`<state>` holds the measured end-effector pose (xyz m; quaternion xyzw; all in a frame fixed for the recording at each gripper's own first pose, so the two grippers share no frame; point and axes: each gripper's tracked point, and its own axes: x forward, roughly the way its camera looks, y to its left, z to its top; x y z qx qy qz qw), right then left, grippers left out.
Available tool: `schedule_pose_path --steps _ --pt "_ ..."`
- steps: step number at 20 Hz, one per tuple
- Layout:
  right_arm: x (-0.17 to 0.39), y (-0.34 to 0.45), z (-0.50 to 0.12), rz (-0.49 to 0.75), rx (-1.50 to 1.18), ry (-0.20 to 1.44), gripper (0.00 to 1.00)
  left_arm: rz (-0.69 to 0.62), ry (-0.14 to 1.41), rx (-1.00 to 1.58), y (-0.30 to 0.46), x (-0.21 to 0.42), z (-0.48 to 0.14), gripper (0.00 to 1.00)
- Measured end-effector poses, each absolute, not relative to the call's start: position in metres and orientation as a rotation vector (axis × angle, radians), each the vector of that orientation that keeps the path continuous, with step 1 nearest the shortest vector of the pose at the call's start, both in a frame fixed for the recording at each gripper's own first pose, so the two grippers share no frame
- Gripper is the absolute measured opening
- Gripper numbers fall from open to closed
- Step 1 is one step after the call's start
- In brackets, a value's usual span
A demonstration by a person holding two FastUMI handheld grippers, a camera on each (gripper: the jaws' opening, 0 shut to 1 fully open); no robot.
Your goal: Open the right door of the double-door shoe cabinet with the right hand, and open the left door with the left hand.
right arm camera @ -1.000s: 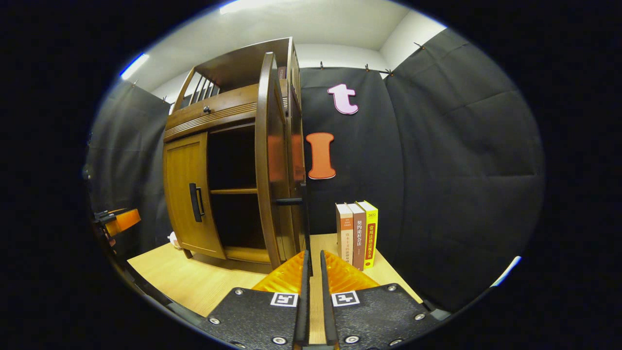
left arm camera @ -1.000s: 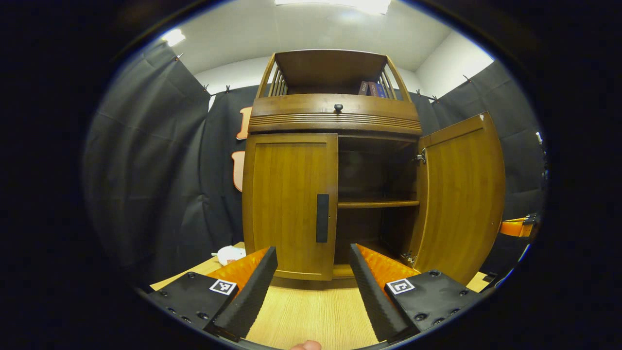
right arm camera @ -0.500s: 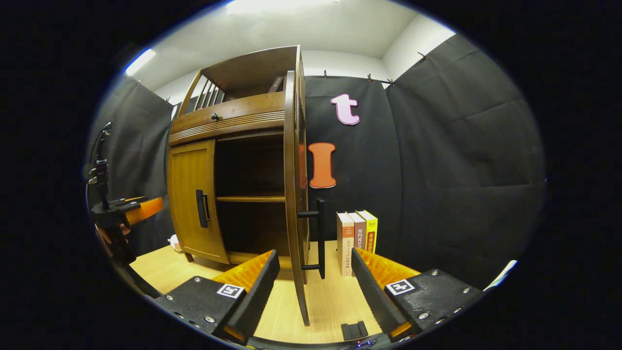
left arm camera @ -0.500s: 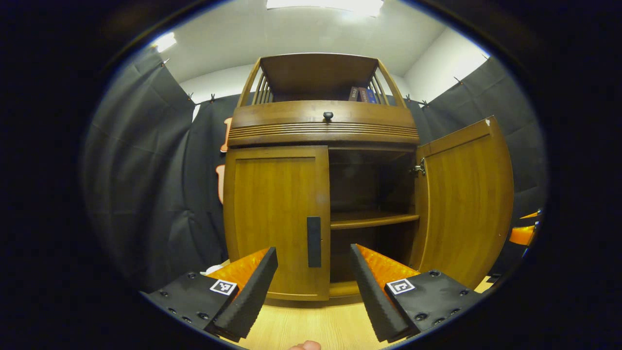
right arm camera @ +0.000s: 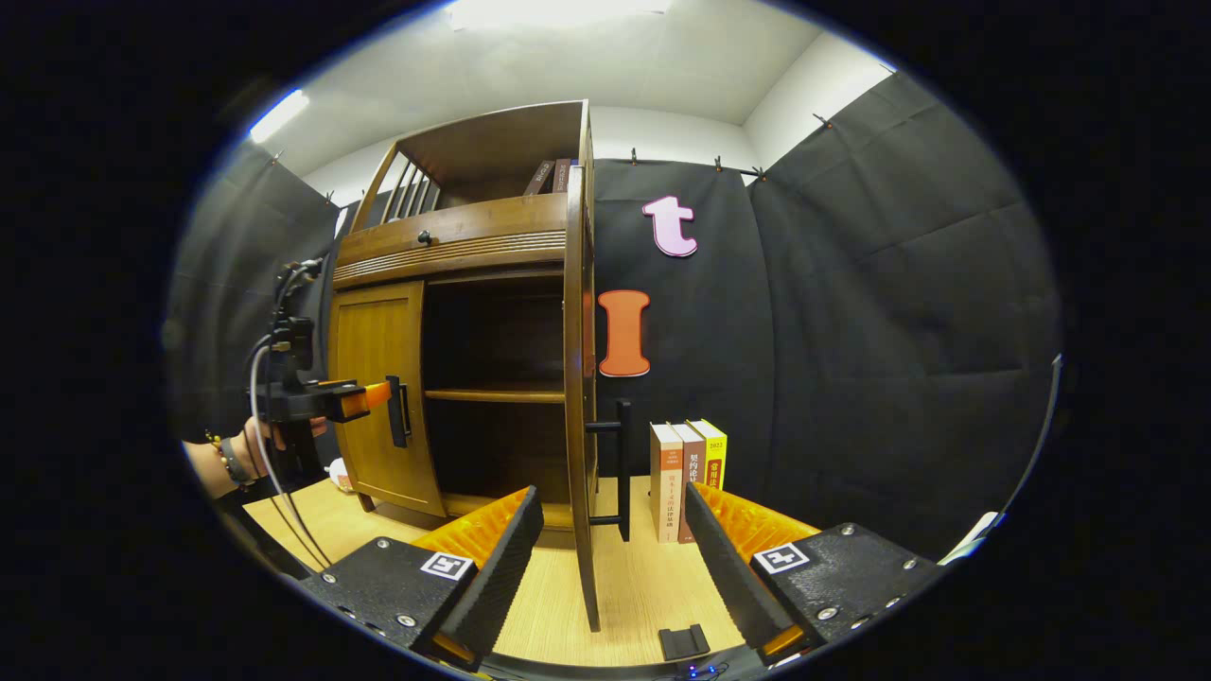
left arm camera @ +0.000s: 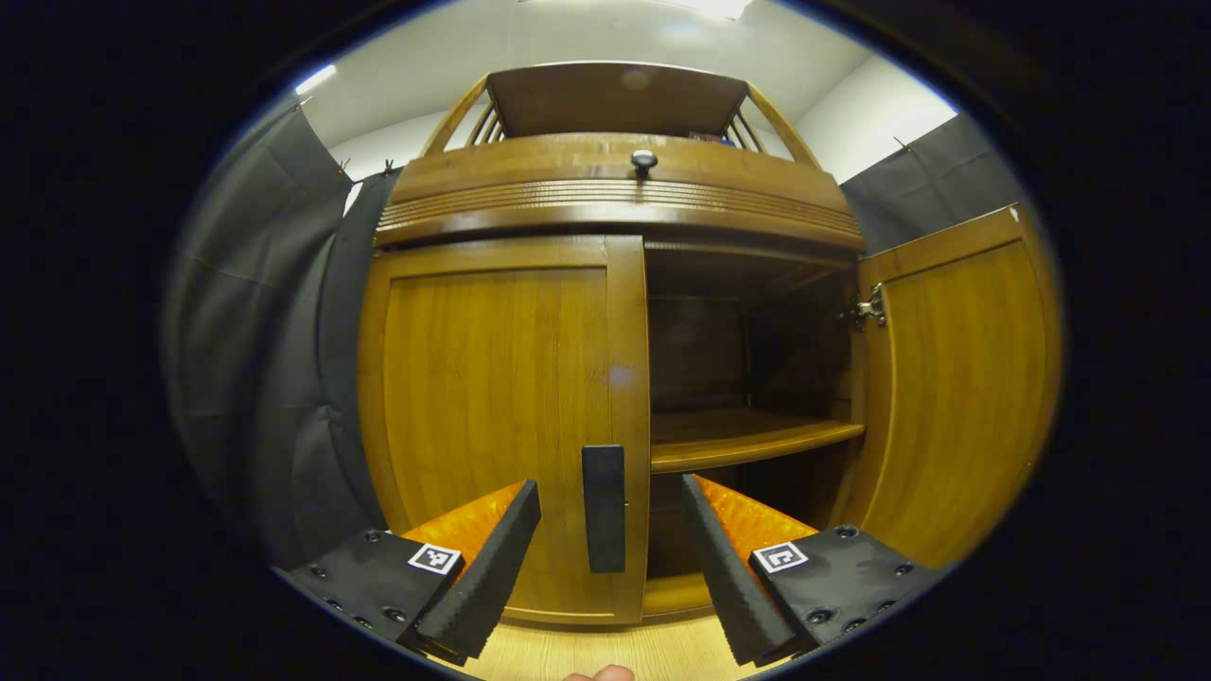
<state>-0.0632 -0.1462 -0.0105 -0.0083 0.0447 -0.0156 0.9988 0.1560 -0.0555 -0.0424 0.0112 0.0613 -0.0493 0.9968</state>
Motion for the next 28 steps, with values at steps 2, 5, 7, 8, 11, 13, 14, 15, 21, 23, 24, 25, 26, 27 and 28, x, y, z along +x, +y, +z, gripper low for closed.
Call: schedule_pose_path --steps 2,5,7,8,11,13,14,15,21,23,24,25,26,27,28 --pt "-0.067 -0.151 -0.01 -0.05 -0.022 0.093 0.92 -0.096 0.137 0.021 -0.052 0.179 -0.055 0.96" --pt "-0.073 -0.157 -0.007 -0.077 -0.033 0.09 0.92 -0.099 0.172 0.013 -0.053 0.203 -0.072 0.96" --pt "-0.074 -0.16 -0.004 -0.093 -0.034 0.082 0.93 -0.093 0.185 0.016 -0.051 0.215 -0.083 0.92" --pt "-0.075 -0.162 -0.002 -0.1 -0.033 0.079 0.92 -0.09 0.191 0.011 -0.049 0.22 -0.087 0.9" --pt "-0.076 -0.167 -0.005 -0.12 -0.035 0.082 0.92 -0.137 0.18 -0.052 -0.053 0.224 -0.091 0.75" --pt "-0.074 -0.167 -0.012 -0.123 -0.032 0.1 0.92 -0.151 0.179 -0.026 -0.056 0.218 -0.09 0.56" --pt "-0.072 -0.165 -0.014 -0.121 -0.033 0.107 0.98 -0.147 0.174 0.0 -0.057 0.223 -0.093 0.47" --pt "-0.072 -0.164 -0.015 -0.121 -0.037 0.11 0.98 -0.14 0.167 0.004 -0.055 0.222 -0.091 0.38" --pt "-0.067 -0.142 -0.02 -0.087 -0.057 0.126 0.93 -0.064 0.234 0.052 -0.046 0.18 -0.083 0.36" --pt "-0.064 -0.132 -0.024 -0.066 -0.054 0.131 0.92 -0.046 0.237 0.068 -0.038 0.158 -0.077 0.35" --pt "-0.062 -0.129 -0.024 -0.059 -0.055 0.13 0.92 -0.042 0.241 0.066 -0.033 0.149 -0.074 0.32" --pt "-0.061 -0.126 -0.022 -0.052 -0.055 0.128 0.92 -0.041 0.246 0.06 -0.028 0.138 -0.071 0.31" --pt "-0.058 -0.124 -0.022 -0.049 -0.054 0.127 0.92 -0.041 0.249 0.053 -0.022 0.126 -0.069 0.31" --pt "-0.058 -0.122 -0.023 -0.044 -0.049 0.128 0.92 -0.04 0.251 0.052 -0.015 0.115 -0.066 0.39" --pt "-0.057 -0.118 -0.024 -0.037 -0.042 0.13 0.93 -0.034 0.251 0.053 -0.008 0.105 -0.062 0.35"
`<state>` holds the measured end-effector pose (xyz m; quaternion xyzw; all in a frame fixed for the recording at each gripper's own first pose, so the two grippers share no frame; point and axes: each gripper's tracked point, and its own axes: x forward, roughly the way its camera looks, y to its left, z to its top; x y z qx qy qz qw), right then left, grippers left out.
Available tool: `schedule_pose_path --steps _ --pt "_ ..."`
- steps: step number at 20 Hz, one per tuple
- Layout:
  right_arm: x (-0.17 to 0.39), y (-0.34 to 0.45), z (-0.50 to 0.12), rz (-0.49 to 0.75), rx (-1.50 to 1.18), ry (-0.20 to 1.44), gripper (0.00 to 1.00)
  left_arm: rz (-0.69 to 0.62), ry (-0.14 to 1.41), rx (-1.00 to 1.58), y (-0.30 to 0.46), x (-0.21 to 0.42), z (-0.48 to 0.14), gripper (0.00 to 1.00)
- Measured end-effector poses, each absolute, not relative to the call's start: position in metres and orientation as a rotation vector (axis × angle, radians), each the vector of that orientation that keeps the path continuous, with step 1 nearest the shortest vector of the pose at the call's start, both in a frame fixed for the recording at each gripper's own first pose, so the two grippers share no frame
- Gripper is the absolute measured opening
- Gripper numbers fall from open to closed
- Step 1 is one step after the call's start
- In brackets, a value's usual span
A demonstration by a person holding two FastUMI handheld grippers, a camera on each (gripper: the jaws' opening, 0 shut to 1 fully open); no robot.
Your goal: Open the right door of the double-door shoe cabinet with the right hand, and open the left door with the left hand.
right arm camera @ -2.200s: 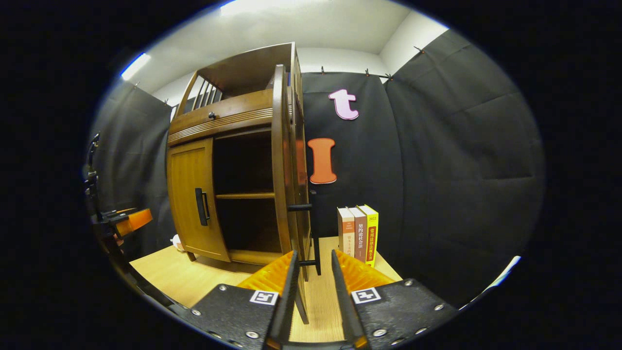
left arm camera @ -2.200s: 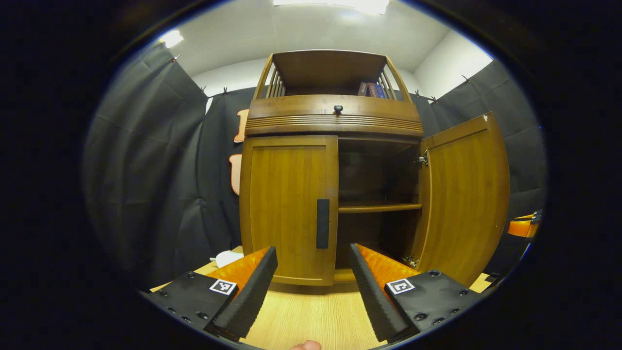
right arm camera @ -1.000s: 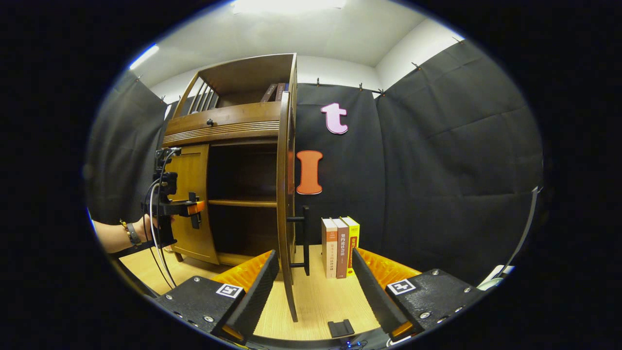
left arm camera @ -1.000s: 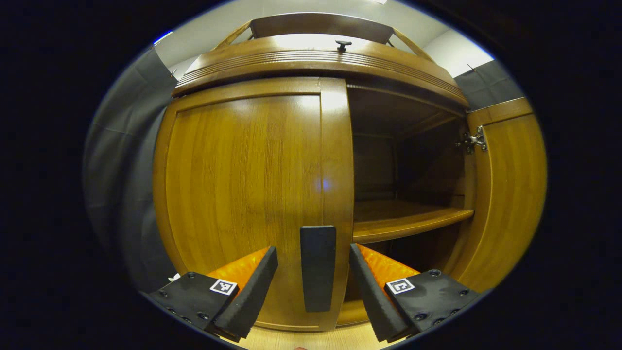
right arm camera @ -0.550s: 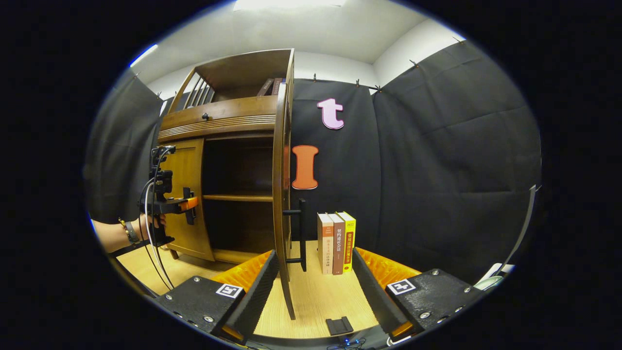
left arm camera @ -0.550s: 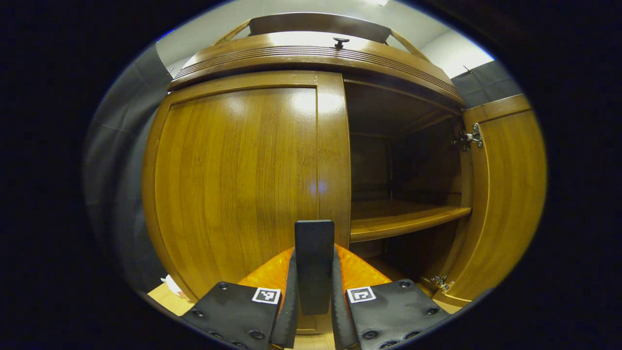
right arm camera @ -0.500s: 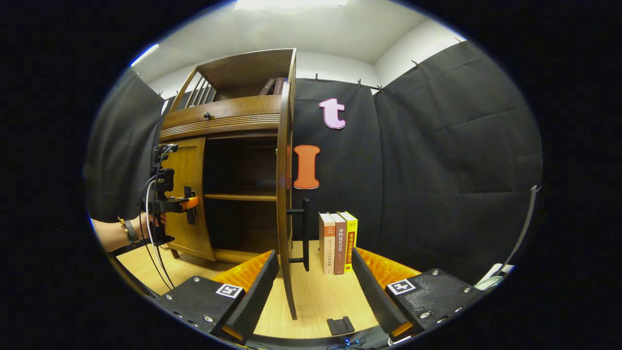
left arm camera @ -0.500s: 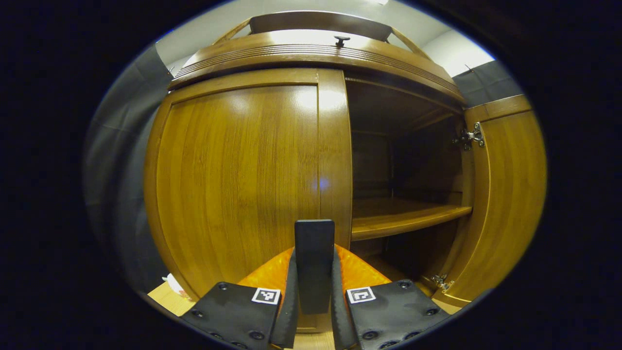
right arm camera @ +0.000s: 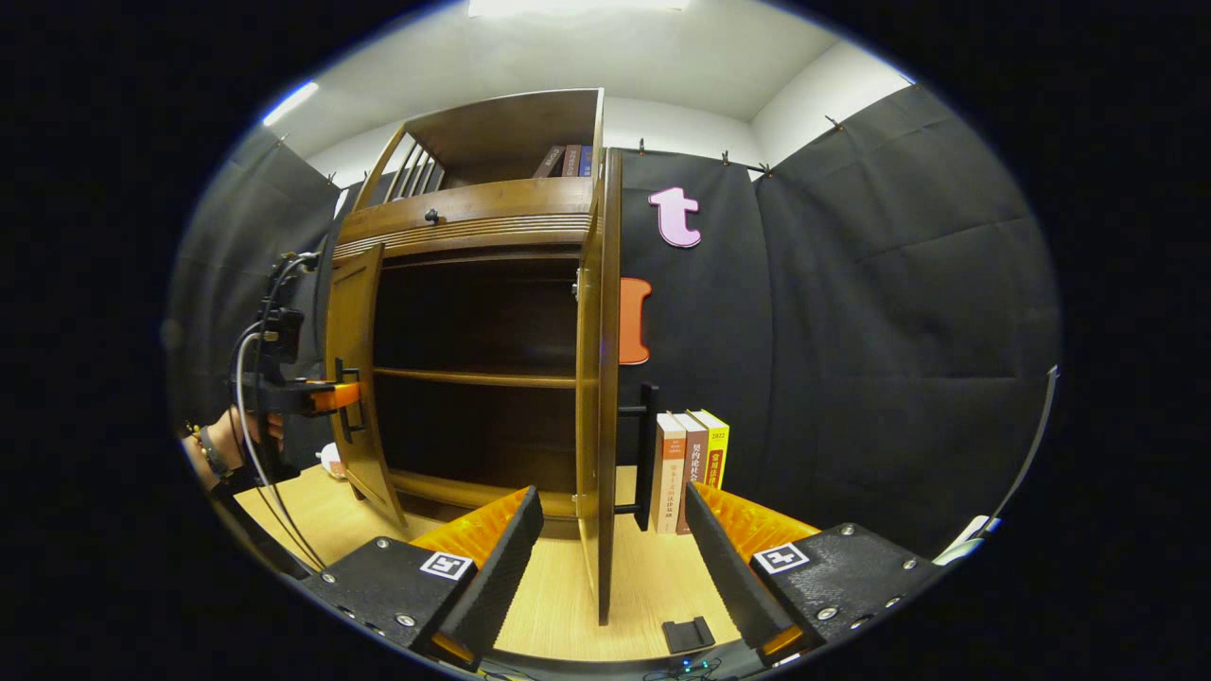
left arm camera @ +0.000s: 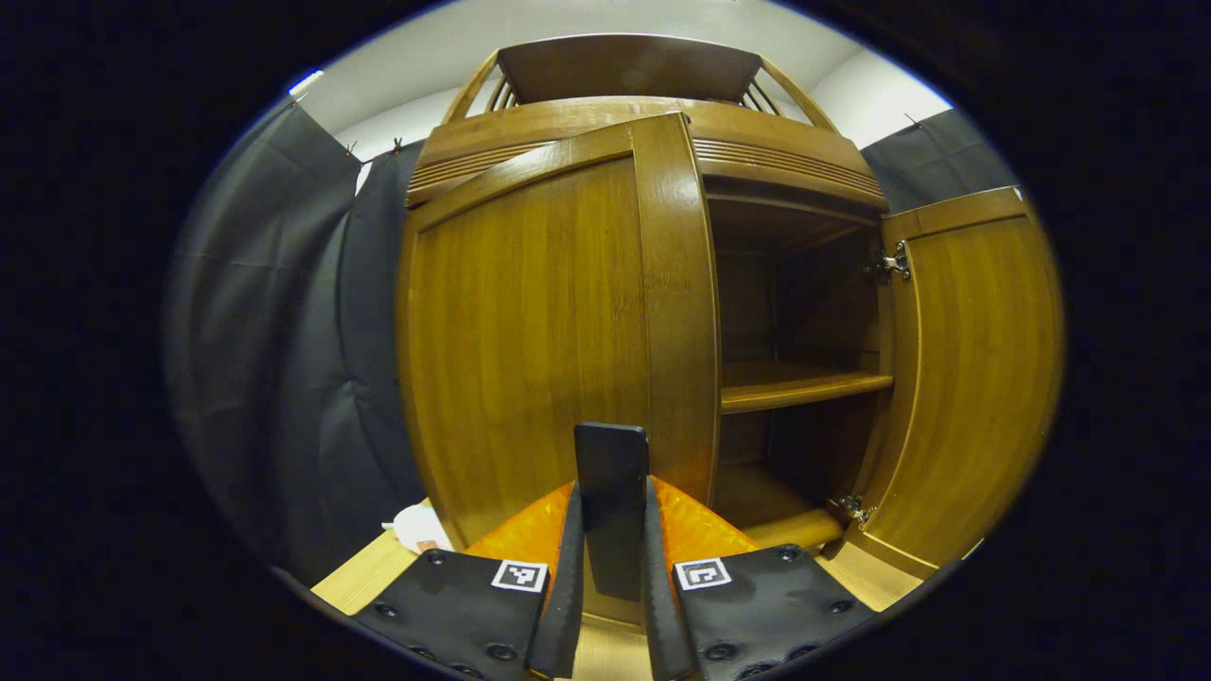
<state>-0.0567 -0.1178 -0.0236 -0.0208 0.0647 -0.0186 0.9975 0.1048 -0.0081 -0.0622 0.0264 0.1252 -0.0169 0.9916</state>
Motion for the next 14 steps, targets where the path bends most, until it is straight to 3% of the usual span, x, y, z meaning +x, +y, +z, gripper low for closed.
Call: schedule_pose_path --steps 4,6,7,8,14 --pt "-0.055 -0.11 -0.024 -0.024 -0.036 0.132 0.93 0.031 0.251 0.072 0.031 0.063 -0.05 0.36" --pt "-0.053 -0.108 -0.024 -0.021 -0.035 0.131 0.93 0.073 0.245 0.09 0.05 0.046 -0.045 0.27" --pt "-0.052 -0.105 -0.024 -0.018 -0.034 0.131 0.93 0.091 0.242 0.096 0.062 0.039 -0.043 0.3" --pt "-0.05 -0.103 -0.025 -0.015 -0.033 0.134 0.93 0.102 0.239 0.093 0.072 0.034 -0.04 0.23" --pt "-0.047 -0.091 -0.025 -0.014 -0.049 0.144 0.93 0.09 0.215 0.069 0.121 0.011 -0.032 0.19"
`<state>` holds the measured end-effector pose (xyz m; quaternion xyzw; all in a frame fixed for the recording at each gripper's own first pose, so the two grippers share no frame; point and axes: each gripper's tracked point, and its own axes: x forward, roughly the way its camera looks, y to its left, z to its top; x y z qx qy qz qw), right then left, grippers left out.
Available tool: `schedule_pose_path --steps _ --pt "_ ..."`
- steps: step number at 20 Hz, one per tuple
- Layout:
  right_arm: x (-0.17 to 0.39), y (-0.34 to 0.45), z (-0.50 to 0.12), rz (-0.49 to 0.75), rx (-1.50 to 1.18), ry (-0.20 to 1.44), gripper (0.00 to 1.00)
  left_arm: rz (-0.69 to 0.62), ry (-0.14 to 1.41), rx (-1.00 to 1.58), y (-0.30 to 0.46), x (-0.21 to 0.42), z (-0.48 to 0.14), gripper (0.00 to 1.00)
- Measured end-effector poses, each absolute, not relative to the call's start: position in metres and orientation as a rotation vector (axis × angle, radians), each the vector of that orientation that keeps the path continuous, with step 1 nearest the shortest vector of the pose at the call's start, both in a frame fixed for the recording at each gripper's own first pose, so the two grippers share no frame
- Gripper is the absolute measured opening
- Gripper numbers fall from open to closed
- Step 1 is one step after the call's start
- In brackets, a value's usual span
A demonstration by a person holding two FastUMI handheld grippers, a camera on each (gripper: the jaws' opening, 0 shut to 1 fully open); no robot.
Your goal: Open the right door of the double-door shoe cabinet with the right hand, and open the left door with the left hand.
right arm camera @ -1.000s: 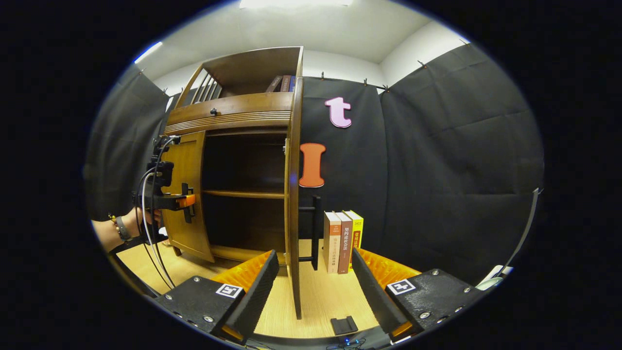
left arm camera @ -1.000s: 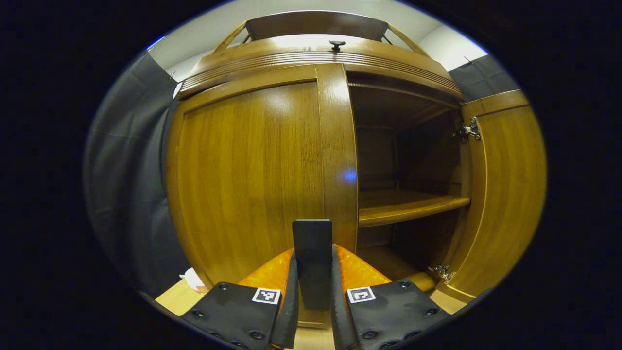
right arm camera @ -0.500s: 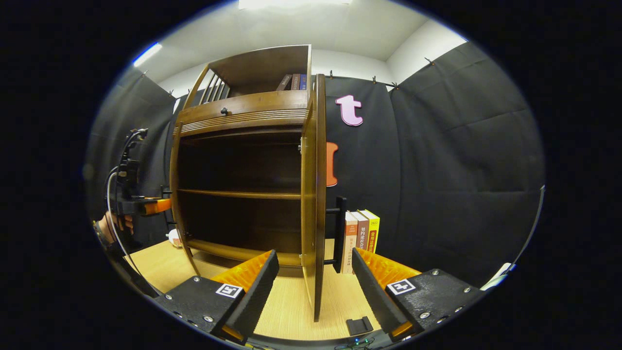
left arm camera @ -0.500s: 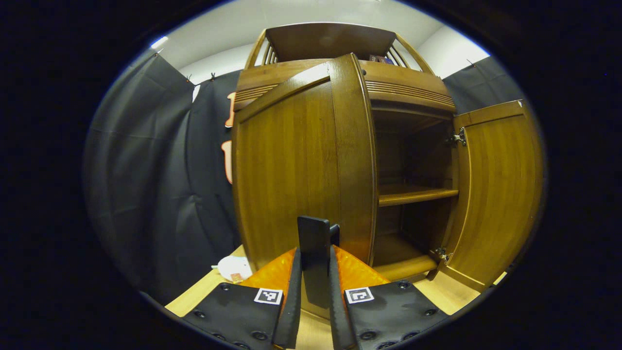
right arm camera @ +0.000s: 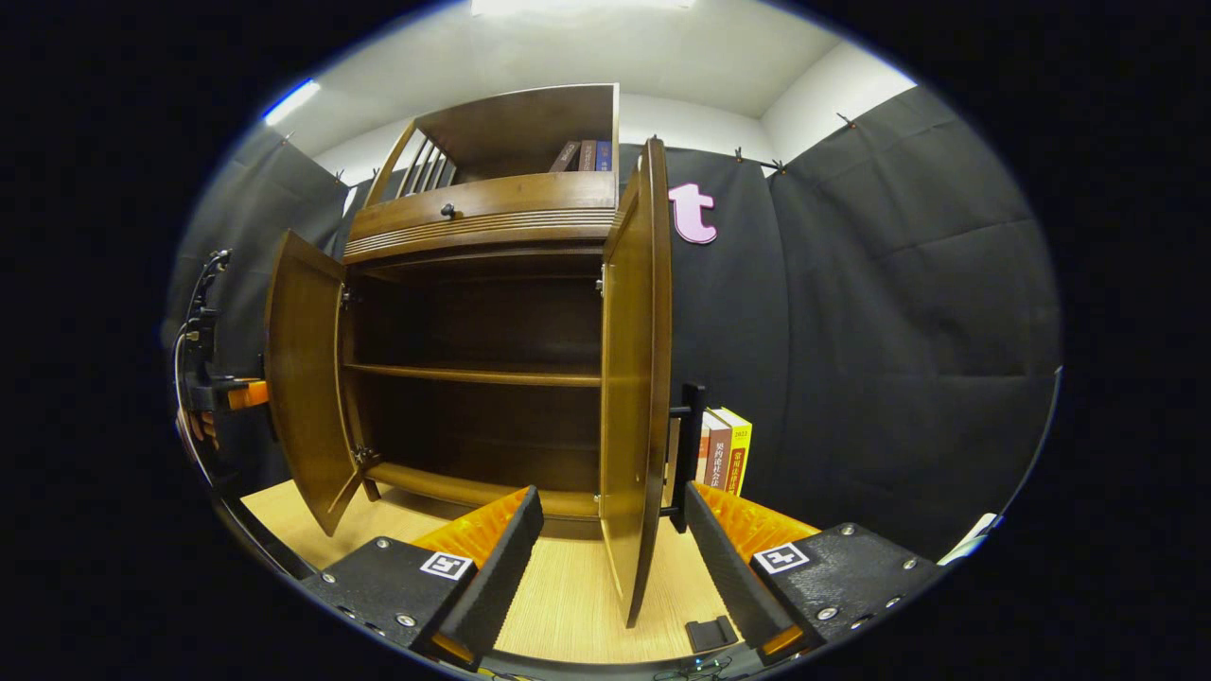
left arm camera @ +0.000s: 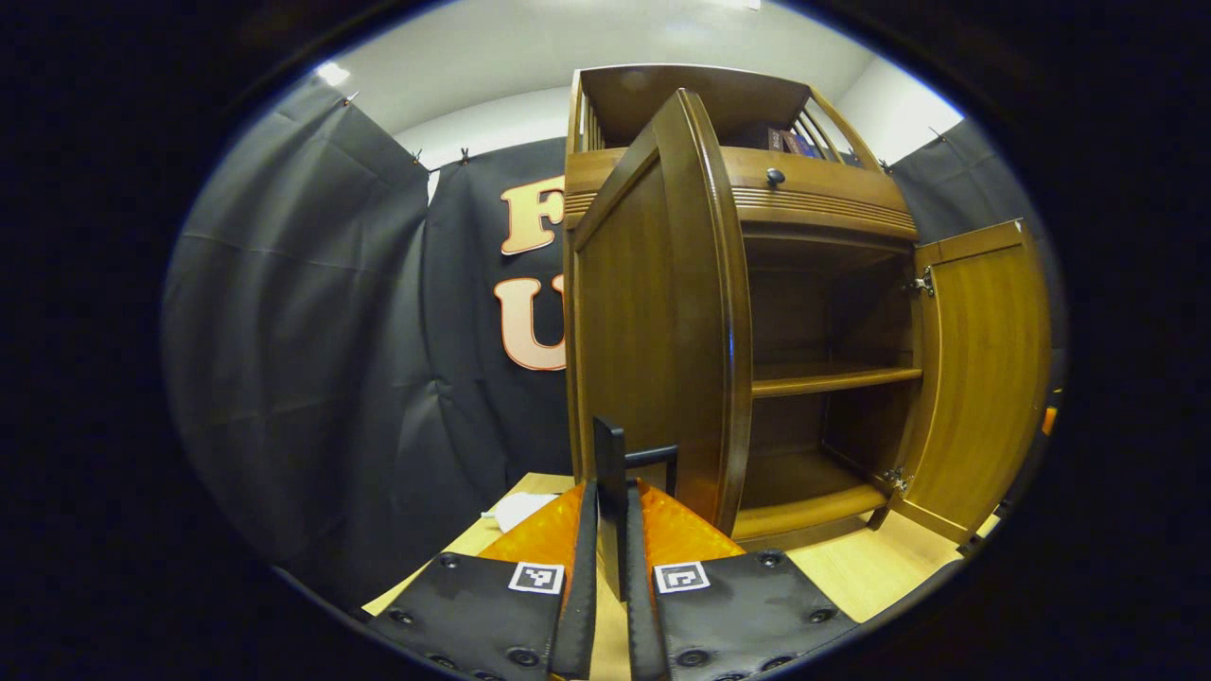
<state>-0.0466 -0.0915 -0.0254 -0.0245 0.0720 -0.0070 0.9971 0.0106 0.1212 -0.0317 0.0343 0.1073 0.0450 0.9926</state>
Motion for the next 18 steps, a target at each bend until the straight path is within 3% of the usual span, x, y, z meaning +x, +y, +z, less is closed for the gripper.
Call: schedule_pose_path --steps 2,5,6,7,11,12,16,18 --pt "-0.045 -0.086 -0.023 -0.018 -0.046 0.14 0.93 0.085 0.184 0.098 0.139 0.008 -0.031 0.23" --pt "-0.043 -0.079 -0.021 -0.03 -0.044 0.139 0.93 0.077 0.156 0.124 0.173 0.007 -0.029 0.17" --pt "-0.043 -0.077 -0.02 -0.034 -0.044 0.14 0.93 0.065 0.158 0.108 0.185 0.01 -0.031 0.1" --pt "-0.043 -0.077 -0.02 -0.038 -0.044 0.142 0.93 0.042 0.157 0.08 0.196 0.01 -0.031 0.14" --pt "-0.043 -0.072 -0.015 -0.059 -0.071 0.146 0.92 -0.06 0.17 0.024 0.229 0.018 -0.032 0.14" --pt "-0.044 -0.072 -0.015 -0.063 -0.083 0.149 0.92 -0.088 0.17 0.035 0.232 0.018 -0.032 0.19" --pt "-0.043 -0.071 -0.014 -0.065 -0.099 0.155 0.93 -0.147 0.151 -0.01 0.24 0.019 -0.034 0.1" --pt "-0.044 -0.061 -0.009 -0.052 -0.09 0.149 0.98 -0.13 0.151 -0.028 0.246 0.012 -0.033 0.19"
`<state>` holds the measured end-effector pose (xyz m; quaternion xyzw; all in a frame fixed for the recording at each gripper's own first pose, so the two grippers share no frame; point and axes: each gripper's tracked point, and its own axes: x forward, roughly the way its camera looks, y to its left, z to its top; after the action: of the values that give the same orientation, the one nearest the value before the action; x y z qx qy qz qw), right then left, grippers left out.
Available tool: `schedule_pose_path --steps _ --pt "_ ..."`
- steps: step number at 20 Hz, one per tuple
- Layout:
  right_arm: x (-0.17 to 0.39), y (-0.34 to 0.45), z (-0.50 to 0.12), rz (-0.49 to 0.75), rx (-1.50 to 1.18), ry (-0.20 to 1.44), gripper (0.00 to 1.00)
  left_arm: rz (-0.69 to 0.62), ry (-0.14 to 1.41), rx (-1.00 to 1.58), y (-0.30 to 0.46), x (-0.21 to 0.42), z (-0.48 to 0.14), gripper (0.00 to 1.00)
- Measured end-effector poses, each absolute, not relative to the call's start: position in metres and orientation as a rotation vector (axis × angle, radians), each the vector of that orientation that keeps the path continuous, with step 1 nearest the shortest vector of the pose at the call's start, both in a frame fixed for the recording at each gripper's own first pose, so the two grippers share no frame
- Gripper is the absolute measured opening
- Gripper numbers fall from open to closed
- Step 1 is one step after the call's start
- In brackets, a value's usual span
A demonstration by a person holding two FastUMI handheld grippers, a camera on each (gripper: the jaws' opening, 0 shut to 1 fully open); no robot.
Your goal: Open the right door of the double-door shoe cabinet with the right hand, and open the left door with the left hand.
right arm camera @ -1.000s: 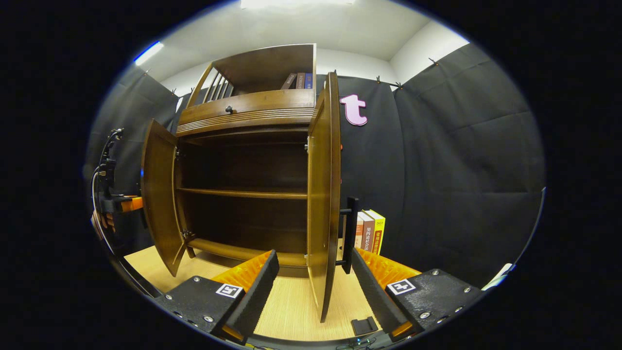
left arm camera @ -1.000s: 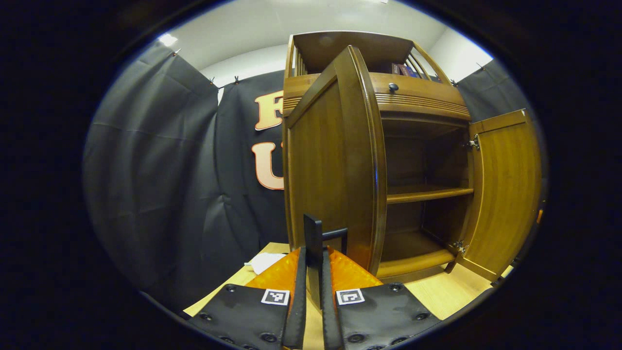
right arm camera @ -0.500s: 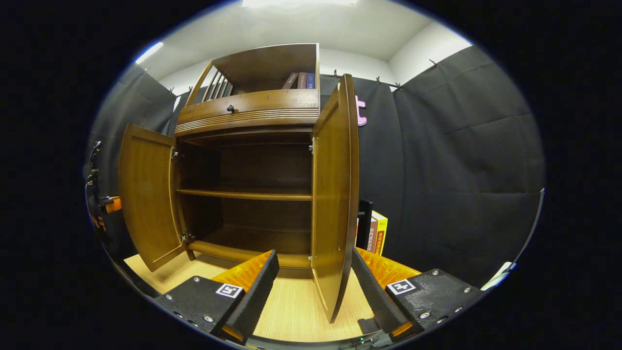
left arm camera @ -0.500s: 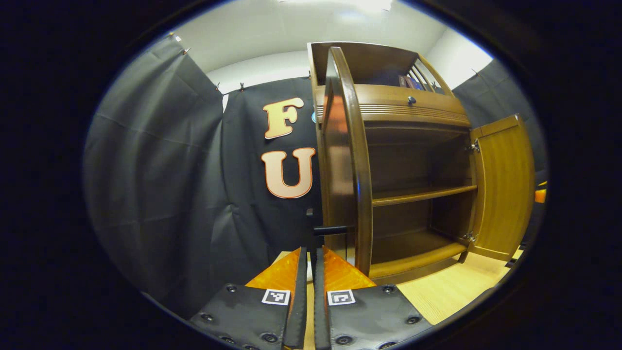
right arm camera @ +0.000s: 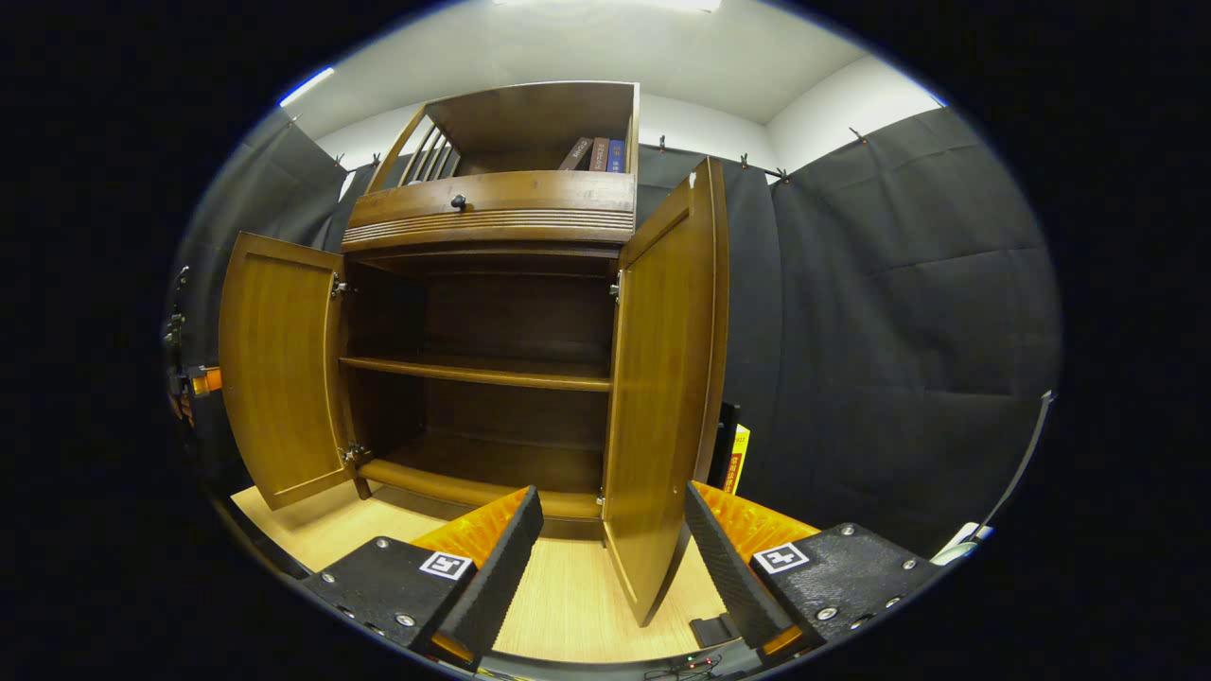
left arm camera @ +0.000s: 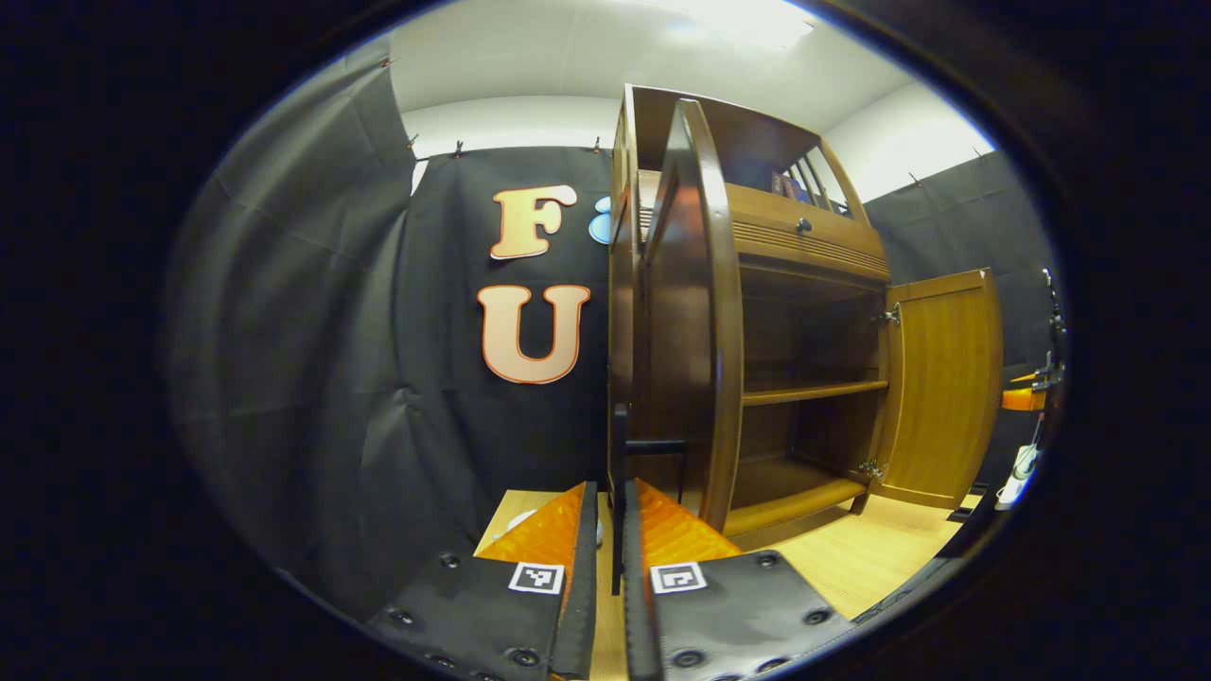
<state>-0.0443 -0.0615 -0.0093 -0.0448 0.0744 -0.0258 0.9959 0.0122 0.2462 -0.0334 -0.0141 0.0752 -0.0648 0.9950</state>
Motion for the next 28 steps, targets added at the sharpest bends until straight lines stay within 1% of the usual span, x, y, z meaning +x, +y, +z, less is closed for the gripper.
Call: schedule_pose_path --steps 1,2,3,4,5,6,7,8,9,10,11,12,13,14,15,16,17,18,19,20,21,22,23,24,25,26,28 --pt "-0.045 -0.056 -0.006 -0.043 -0.088 0.137 0.93 -0.117 0.145 -0.026 0.25 0.005 -0.033 0.21" --pt "-0.044 -0.052 -0.005 -0.036 -0.088 0.134 0.93 -0.089 0.15 -0.024 0.254 -0.003 -0.033 0.21" --pt "-0.043 -0.05 -0.005 -0.031 -0.09 0.137 0.93 -0.03 0.161 -0.025 0.262 -0.011 -0.034 0.24" --pt "-0.041 -0.05 -0.006 -0.03 -0.09 0.141 0.98 0.016 0.17 -0.033 0.263 -0.023 -0.031 0.21" --pt "-0.04 -0.048 -0.006 -0.028 -0.087 0.143 0.98 0.049 0.166 -0.026 0.261 -0.039 -0.025 0.19" --pt "-0.038 -0.046 -0.006 -0.023 -0.081 0.144 0.93 0.069 0.146 -0.006 0.256 -0.049 -0.014 0.1" --pt "-0.036 -0.045 -0.008 -0.017 -0.074 0.148 0.93 0.068 0.125 0.006 0.244 -0.057 -0.003 0.14" --pt "-0.034 -0.044 -0.009 -0.013 -0.07 0.149 0.98 0.063 0.11 0.014 0.23 -0.063 0.005 0.14" --pt "-0.032 -0.044 -0.01 -0.008 -0.066 0.148 0.98 0.05 0.103 0.011 0.214 -0.068 0.012 0.1" --pt "-0.03 -0.043 -0.01 0.001 -0.063 0.142 0.98 0.036 0.1 0.002 0.197 -0.067 0.017 0.1" --pt "-0.028 -0.041 -0.008 0.01 -0.056 0.135 0.93 0.03 0.097 -0.007 0.183 -0.065 0.019 0.1" --pt "-0.028 -0.039 -0.008 0.019 -0.046 0.132 0.93 0.031 0.104 -0.018 0.169 -0.061 0.02 0.1" --pt "-0.027 -0.038 -0.008 0.022 -0.042 0.125 0.98 0.036 0.108 -0.032 0.156 -0.056 0.019 0.1" --pt "-0.027 -0.041 -0.006 0.013 -0.049 0.111 0.98 0.053 0.109 -0.05 0.142 -0.051 0.017 0.14" --pt "-0.028 -0.047 -0.002 -0.005 -0.062 0.092 0.95 0.085 0.113 -0.07 0.134 -0.048 0.014 0.1" --pt "-0.029 -0.051 0.002 -0.017 -0.071 0.075 0.93 0.099 0.127 -0.092 0.121 -0.046 0.007 0.14" --pt "-0.032 -0.05 0.003 -0.018 -0.068 0.066 0.93 0.095 0.141 -0.107 0.103 -0.043 -0.002 0.1" --pt "-0.034 -0.05 0.003 -0.016 -0.057 0.061 0.93 0.103 0.152 -0.099 0.092 -0.04 -0.01 0.19" --pt "-0.037 -0.05 0.002 -0.012 -0.046 0.06 0.93 0.096 0.156 -0.082 0.081 -0.037 -0.018 0.14" --pt "-0.04 -0.052 -0.001 -0.014 -0.04 0.06 0.96 0.094 0.156 -0.062 0.073 -0.034 -0.022 0.22" --pt "-0.043 -0.054 -0.003 -0.016 -0.04 0.056 0.94 0.098 0.163 -0.055 0.068 -0.034 -0.026 0.21" --pt "-0.045 -0.058 -0.006 -0.02 -0.045 0.062 0.93 0.093 0.177 -0.06 0.062 -0.032 -0.03 0.17" --pt "-0.048 -0.064 -0.011 -0.029 -0.049 0.073 0.93 0.089 0.185 -0.063 0.058 -0.031 -0.031 0.24" --pt "-0.05 -0.068 -0.013 -0.033 -0.049 0.076 0.98 0.098 0.182 -0.06 0.058 -0.029 -0.03 0.27" --pt "-0.051 -0.071 -0.012 -0.039 -0.046 0.076 0.98 0.107 0.175 -0.059 0.058 -0.029 -0.031 0.35" --pt "-0.052 -0.074 -0.013 -0.043 -0.041 0.076 0.93 0.111 0.168 -0.062 0.059 -0.029 -0.031 0.43" --pt "-0.054 -0.079 -0.014 -0.048 -0.034 0.077 0.93 0.118 0.161 -0.05 0.059 -0.03 -0.035 0.61"
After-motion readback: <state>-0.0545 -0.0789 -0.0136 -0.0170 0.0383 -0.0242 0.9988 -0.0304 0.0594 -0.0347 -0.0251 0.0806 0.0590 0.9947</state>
